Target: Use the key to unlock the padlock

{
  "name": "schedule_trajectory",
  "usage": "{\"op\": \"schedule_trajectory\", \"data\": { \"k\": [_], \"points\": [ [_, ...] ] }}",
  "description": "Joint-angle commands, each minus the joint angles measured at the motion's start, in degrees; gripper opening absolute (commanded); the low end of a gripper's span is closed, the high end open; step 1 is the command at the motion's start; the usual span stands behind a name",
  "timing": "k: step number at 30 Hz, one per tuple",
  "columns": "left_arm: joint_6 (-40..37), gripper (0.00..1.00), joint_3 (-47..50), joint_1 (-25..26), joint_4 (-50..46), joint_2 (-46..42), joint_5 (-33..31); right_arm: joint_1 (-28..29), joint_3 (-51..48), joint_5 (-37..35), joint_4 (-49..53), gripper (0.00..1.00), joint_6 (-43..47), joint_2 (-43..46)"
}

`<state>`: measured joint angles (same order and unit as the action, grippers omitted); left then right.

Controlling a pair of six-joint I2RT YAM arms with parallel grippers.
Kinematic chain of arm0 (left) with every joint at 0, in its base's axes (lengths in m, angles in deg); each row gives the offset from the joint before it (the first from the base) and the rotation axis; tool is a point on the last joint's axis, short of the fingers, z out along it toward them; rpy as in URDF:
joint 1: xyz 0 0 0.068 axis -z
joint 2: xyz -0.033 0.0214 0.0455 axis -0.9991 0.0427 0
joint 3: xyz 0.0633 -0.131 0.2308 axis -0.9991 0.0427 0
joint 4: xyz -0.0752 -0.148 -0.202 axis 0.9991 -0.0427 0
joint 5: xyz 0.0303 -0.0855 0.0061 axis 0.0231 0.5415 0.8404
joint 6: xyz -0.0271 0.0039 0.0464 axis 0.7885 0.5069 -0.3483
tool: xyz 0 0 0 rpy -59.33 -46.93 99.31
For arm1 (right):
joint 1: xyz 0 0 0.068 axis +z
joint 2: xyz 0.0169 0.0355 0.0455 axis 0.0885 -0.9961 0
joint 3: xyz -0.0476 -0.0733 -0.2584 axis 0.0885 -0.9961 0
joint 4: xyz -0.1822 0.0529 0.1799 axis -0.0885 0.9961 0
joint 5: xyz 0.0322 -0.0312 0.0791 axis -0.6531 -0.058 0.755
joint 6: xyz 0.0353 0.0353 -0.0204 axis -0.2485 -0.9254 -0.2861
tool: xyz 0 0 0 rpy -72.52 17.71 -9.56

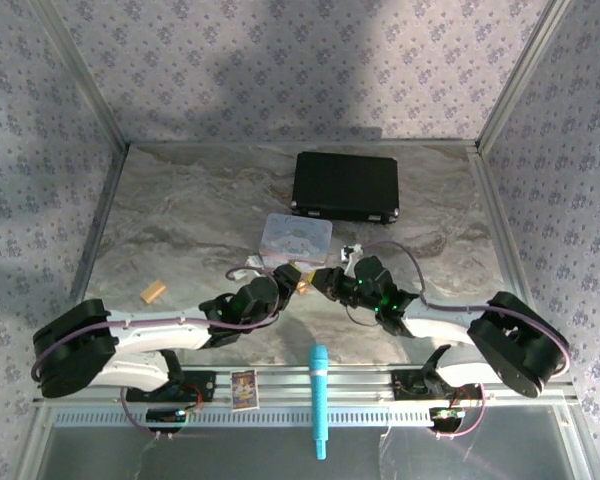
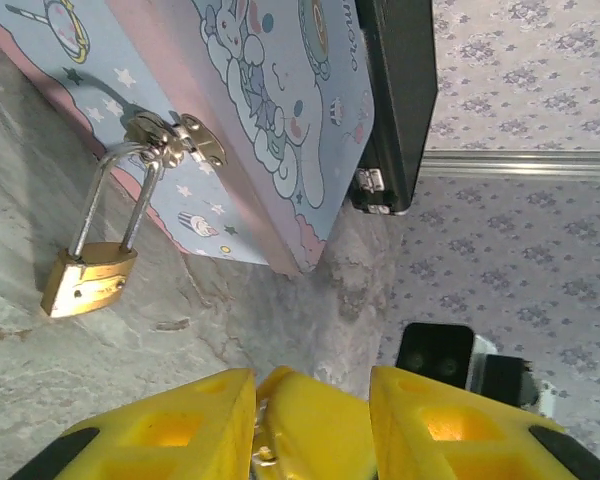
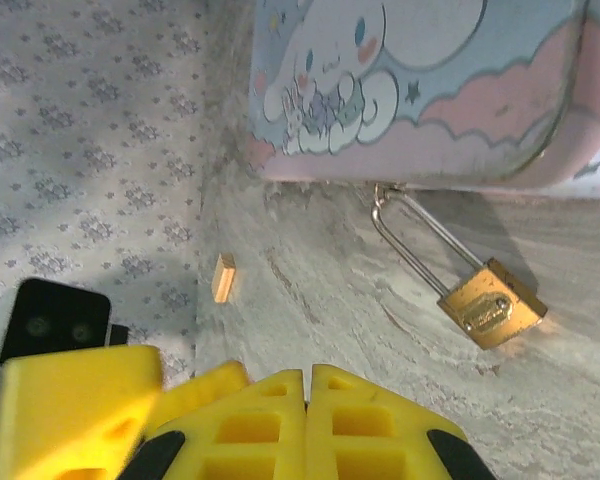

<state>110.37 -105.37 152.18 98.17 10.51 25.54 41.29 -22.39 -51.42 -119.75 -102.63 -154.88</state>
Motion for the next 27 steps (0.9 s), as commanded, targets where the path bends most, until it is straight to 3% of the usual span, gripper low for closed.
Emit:
{"op": "schedule_trajectory", "data": {
  "k": [1,7,11,16,27],
  "points": [
    [1.8,0.36,1.0,0.3,2.7,0.0,-0.1,0.3,1.6,-1.8,-3.4,0.0,-0.5,-1.2],
    [3.0,0.55,0.5,0.3,-3.6,-0.6,-1.1,-0.1,0.6,-4.1,-2.4,0.0,-1.2,-0.8],
    [4.8,0.55,0.9,0.3,-1.1,0.9,-0.2,0.5,1.0,-4.1,-3.4,0.0,-1.5,-1.9],
    [5.3,0.43,0.6,0.2,5.3,3.8,1.8,1.5,2.1,-3.8,-5.8,0.0,-2.9,-4.2],
    [3.4,0.01,-0.1,0.1,1.4,1.0,0.5,2.5,3.0,-2.0,-7.6,0.0,-2.6,-6.4]
  ]
}}
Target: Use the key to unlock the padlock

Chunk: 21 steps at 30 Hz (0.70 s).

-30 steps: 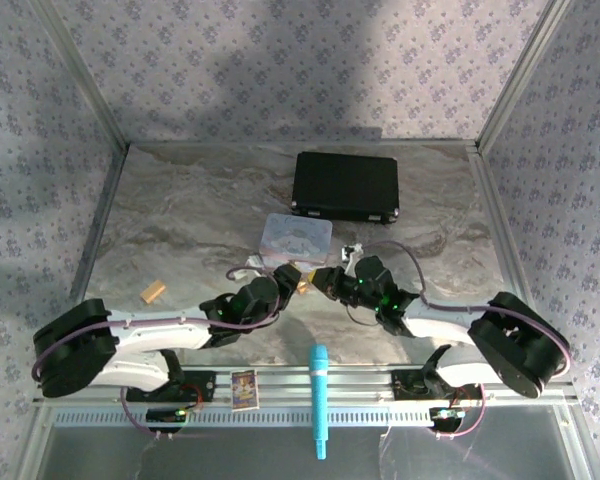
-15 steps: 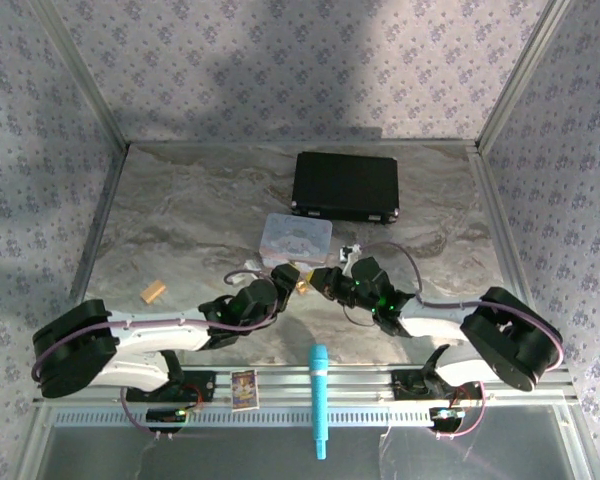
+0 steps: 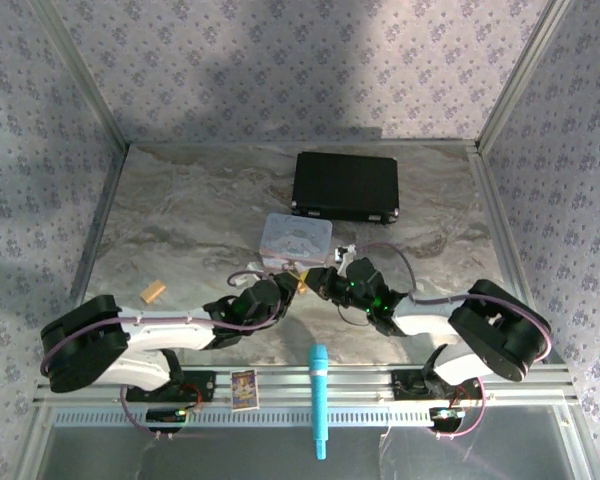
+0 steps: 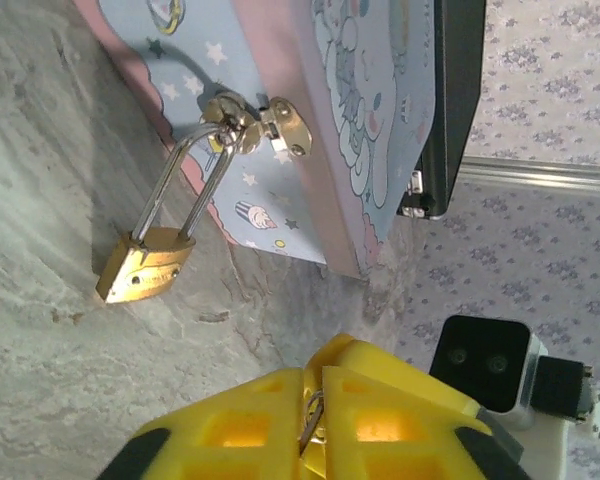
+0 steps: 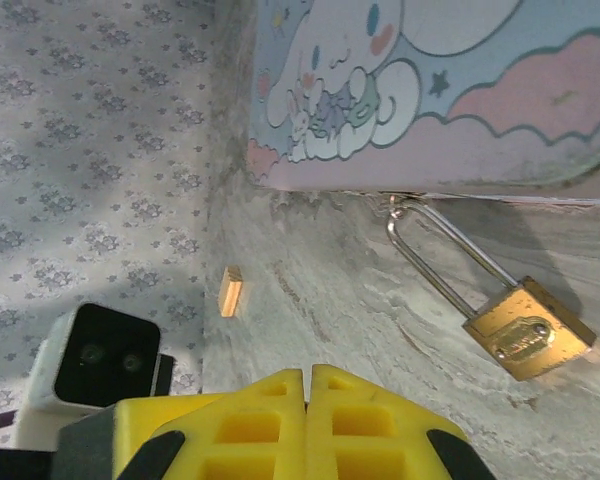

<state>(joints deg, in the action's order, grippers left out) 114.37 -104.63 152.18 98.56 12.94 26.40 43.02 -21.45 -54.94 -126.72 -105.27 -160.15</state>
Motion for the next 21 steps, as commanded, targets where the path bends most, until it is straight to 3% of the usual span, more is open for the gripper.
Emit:
{"op": "schedule_trajectory", "data": {
  "k": [1,2,6,10,11,12,16,21],
  "points": [
    [-1.1,0.0,-0.9,0.1,1.0,-1.5,-0.4,0.7,2.4,2.4,-0.5,0.0,0.3,-1.1],
    [-1.7,0.0,-1.1,-0.1,0.8,-1.5,0.0,0.7,2.6,3.0,-0.5,0.03,0.9,-1.1],
    [-6.3,0.0,-1.1,-1.3,-1.6,-3.9,0.7,-2.4,3.3,8.2,6.2,0.51,4.2,0.8],
    [-15.1,0.0,-3.8,-4.9,-12.4,-9.0,4.7,-6.9,5.8,9.1,28.8,0.6,13.0,8.7],
    [-16.9,0.0,-3.8,-5.9,-13.9,-10.4,5.6,-7.4,6.9,7.0,36.1,0.67,16.6,11.7],
    [-19.3,0.0,-3.4,-6.8,-13.7,-11.7,6.5,-7.9,7.8,5.0,41.7,0.96,20.3,14.6],
    [-27.3,0.0,-3.7,-10.2,-15.9,-15.3,11.5,-10.0,10.9,-2.2,57.0,0.96,30.9,23.7],
    [-47.3,0.0,-9.4,-12.0,-20.0,-17.7,22.5,-10.5,14.2,-6.9,64.5,0.93,43.5,28.2]
  ]
}}
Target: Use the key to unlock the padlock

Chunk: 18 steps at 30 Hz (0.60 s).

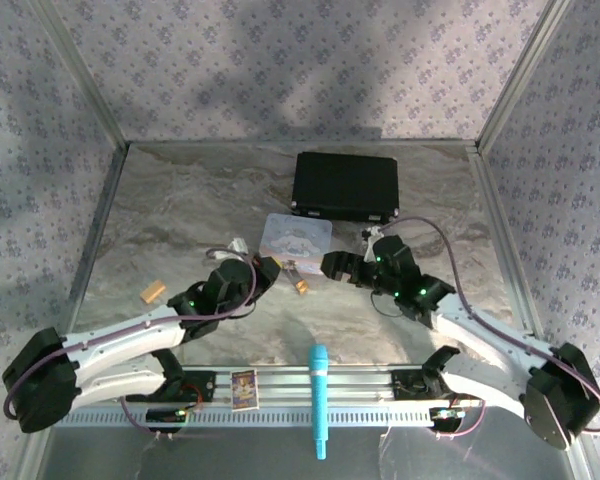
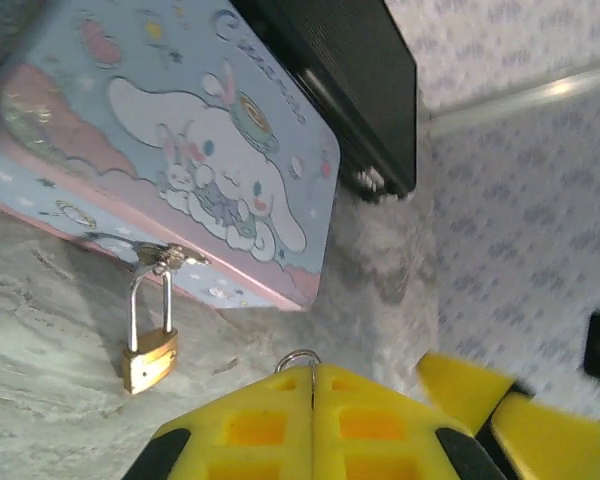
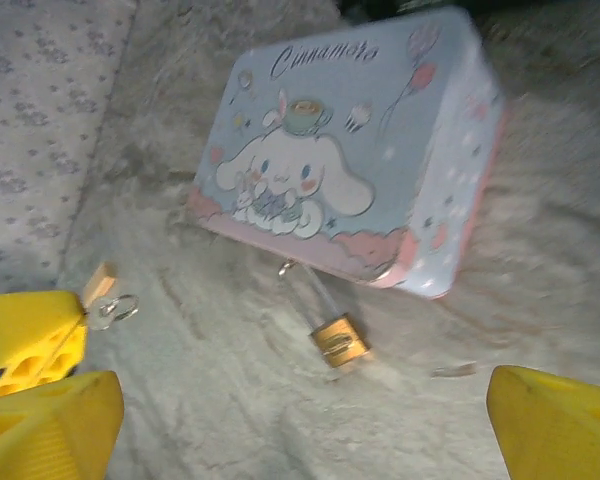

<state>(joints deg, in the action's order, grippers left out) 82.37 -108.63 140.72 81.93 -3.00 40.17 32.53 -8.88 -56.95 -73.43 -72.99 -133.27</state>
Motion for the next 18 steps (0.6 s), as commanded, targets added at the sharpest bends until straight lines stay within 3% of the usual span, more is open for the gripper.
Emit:
{"op": "schedule_trajectory", "data": {
  "k": [1,3,6,7,9,10,14,16,17,18],
  "points": [
    [-19.8,0.0,-6.7,-0.7,-4.3,-2.2,11.0,-0.1,1.6,-6.2,11.5,0.94,12.1,2.2],
    [-29.1,0.0,-10.0,-1.1,-8.5,-2.8,16.6,-0.2,1.6,-9.7,12.1,0.97,10.0,3.8],
    [-37.2,0.0,-12.1,-2.7,-13.1,-3.6,22.4,-1.5,5.3,-8.9,16.8,0.99,9.8,2.1],
    [-38.3,0.0,-11.7,-3.6,-12.8,-3.9,24.4,-1.5,6.2,-10.3,18.4,0.98,9.9,1.6],
    [-39.6,0.0,-10.7,-6.3,-11.2,-4.4,30.2,-1.6,6.9,-7.7,17.9,0.83,13.3,1.4],
    [-39.8,0.0,-10.0,-7.5,-9.9,-4.5,32.6,-1.6,6.9,-6.9,17.3,0.82,13.8,1.9],
    [-39.9,0.0,-8.1,-9.8,-5.1,-4.3,37.9,-1.6,3.0,-3.7,9.8,0.88,9.6,8.5],
    [-39.8,0.0,-6.9,-9.8,-1.9,-4.4,40.2,-1.5,-0.1,-1.6,3.5,0.87,7.4,12.4],
    [-39.4,0.0,-6.3,-9.9,-0.2,-4.6,40.7,-1.4,-1.7,0.3,0.1,0.98,6.2,13.6],
    [-39.1,0.0,-5.7,-9.8,1.3,-4.8,41.0,-1.6,-2.5,3.4,-3.8,0.99,5.3,14.0]
  ]
}}
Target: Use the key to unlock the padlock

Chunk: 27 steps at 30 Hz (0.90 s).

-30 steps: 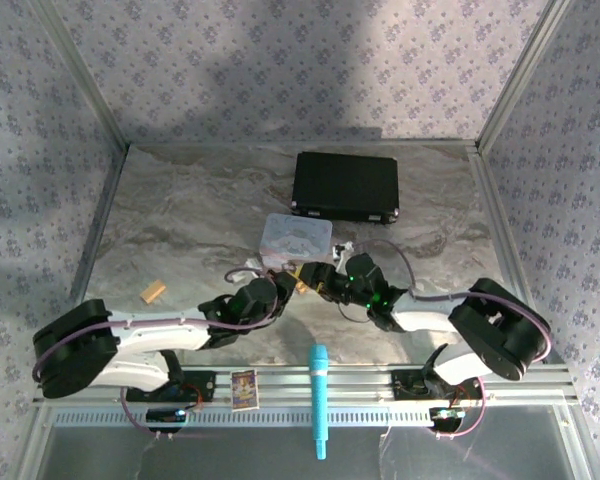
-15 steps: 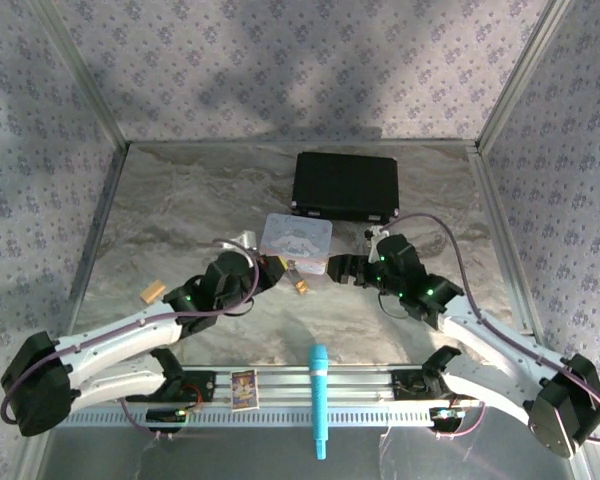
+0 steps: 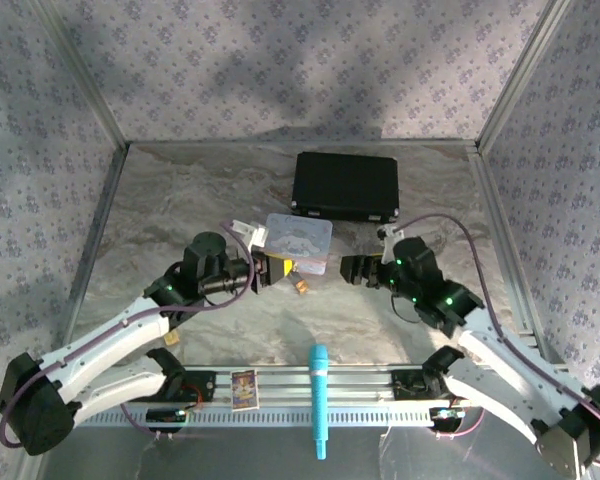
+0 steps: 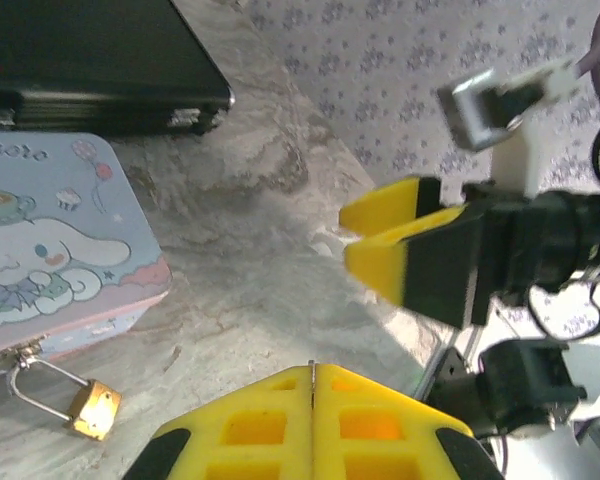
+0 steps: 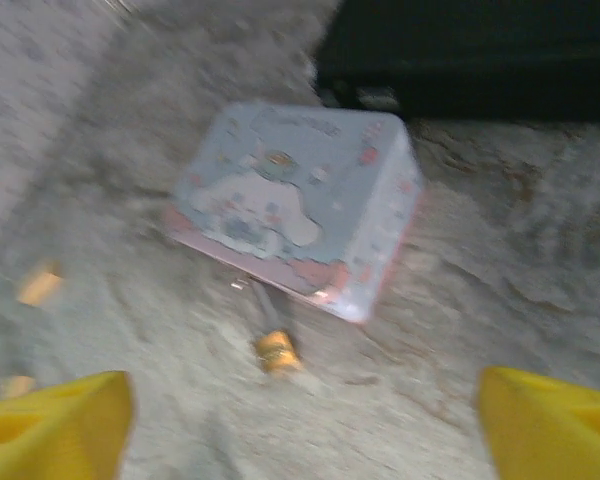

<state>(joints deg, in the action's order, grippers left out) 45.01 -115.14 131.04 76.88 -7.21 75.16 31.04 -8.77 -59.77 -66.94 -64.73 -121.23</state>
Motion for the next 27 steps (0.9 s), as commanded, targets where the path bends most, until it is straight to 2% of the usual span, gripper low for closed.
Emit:
{"op": "schedule_trajectory", "data": {
  "k": [1,3,6,8,11,15,17,18,27],
  "points": [
    [-1.6,0.0,1.1,-0.3,7.3,-0.7,6.5,-0.3,-3.2,7.9,-12.5,0.99,-4.1,1.7],
    [-1.0,0.0,2.0,-0.3,10.2,-0.9,8.1,-0.4,-4.0,12.8,-18.3,0.98,-6.9,-0.1],
    [-0.2,0.0,2.7,-0.3,12.8,-1.6,9.1,-0.2,-6.1,22.0,-31.1,0.83,-9.8,-4.1],
    [0.1,0.0,2.9,-0.6,13.3,-2.0,8.7,0.4,-7.0,26.5,-38.7,0.77,-11.4,-6.8],
    [1.2,0.0,3.0,-1.4,14.2,-2.1,9.6,1.5,-7.0,31.0,-44.6,0.63,-12.2,-9.5],
    [2.2,0.0,3.8,-1.6,16.4,-2.4,9.9,1.5,-7.9,33.2,-49.5,0.53,-13.9,-10.7],
    [3.2,0.0,4.3,-1.6,17.9,-2.4,10.1,1.5,-7.7,34.4,-49.8,0.31,-14.4,-11.4],
    [3.5,0.0,4.3,-1.6,18.2,-2.3,10.3,1.7,-7.7,35.4,-50.5,0.26,-14.8,-12.1],
    [5.2,0.0,4.5,-1.6,20.5,-2.3,11.5,3.2,-6.0,39.2,-53.0,0.41,-14.6,-15.4]
  ]
}}
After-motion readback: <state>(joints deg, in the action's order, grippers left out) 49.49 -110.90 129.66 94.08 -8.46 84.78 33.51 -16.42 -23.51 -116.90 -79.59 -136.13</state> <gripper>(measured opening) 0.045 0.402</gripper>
